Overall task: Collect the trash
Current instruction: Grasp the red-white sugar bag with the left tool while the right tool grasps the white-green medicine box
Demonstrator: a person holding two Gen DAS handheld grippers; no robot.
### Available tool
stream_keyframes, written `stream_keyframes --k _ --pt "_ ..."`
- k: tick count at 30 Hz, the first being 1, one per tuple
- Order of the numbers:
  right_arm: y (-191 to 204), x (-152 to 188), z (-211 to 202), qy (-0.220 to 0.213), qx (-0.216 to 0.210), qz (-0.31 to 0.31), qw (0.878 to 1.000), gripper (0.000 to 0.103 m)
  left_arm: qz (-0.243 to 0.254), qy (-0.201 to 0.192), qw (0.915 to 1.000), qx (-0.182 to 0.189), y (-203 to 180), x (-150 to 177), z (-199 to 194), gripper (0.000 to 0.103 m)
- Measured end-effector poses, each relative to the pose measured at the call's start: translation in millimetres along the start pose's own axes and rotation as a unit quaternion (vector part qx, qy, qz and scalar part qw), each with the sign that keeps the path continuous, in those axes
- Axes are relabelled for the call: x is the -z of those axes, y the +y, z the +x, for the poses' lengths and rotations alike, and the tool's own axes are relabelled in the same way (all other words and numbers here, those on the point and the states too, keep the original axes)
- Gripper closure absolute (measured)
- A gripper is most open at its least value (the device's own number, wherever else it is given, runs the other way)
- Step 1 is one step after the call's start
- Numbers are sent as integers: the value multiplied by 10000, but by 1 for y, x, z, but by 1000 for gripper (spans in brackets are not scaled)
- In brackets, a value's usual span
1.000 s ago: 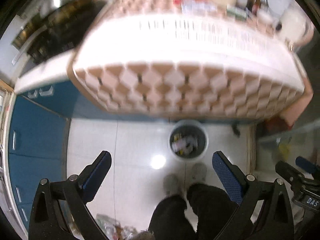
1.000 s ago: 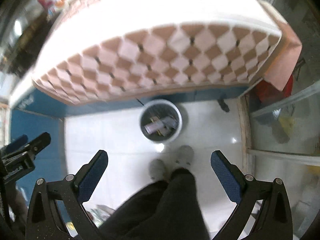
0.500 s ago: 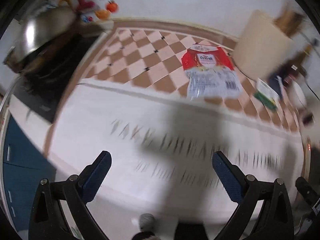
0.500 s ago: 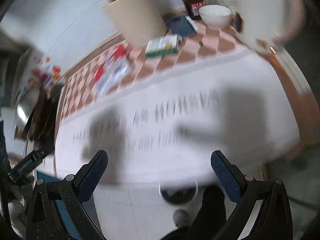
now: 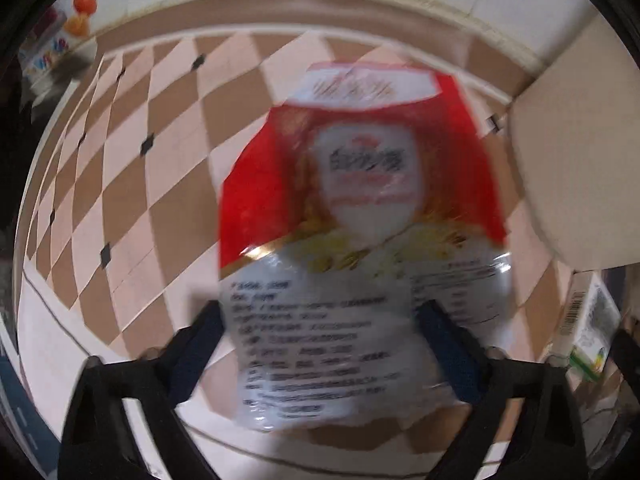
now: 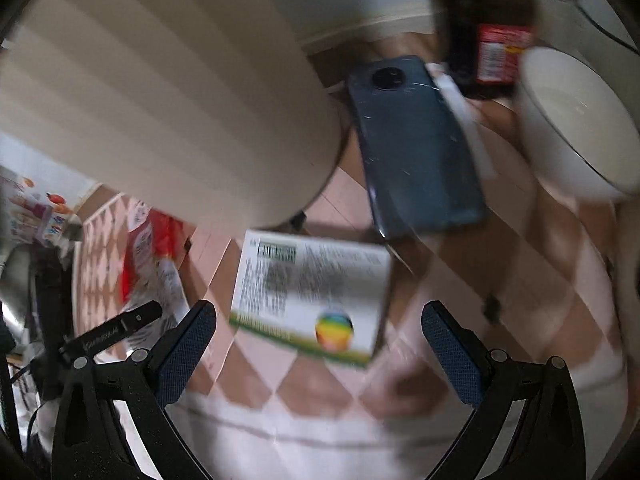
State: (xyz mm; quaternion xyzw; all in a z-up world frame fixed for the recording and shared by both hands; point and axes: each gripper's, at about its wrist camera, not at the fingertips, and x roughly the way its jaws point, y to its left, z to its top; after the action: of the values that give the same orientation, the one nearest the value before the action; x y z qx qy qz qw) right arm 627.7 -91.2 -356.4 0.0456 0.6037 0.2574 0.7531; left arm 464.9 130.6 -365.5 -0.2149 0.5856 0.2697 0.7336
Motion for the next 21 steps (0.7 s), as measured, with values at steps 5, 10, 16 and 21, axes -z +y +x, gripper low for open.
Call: stream_keyframes --k 5,10,16,21 --pt "22 -4 31 117 362 -148 9992 0 -163 -226 9988 -399 14 5 -19 98" --pt "41 3 40 -29 861 -383 9956 1 -268 -389 9984 -298 33 26 -48 99" --pt "31 24 18 -314 440 -366 9979 5 -133 -1140 9932 -175 40 66 -126 100" --pt "18 52 -18 -485 72 -209 9986 5 -42 -1455 9894 14 49 97 -171 100"
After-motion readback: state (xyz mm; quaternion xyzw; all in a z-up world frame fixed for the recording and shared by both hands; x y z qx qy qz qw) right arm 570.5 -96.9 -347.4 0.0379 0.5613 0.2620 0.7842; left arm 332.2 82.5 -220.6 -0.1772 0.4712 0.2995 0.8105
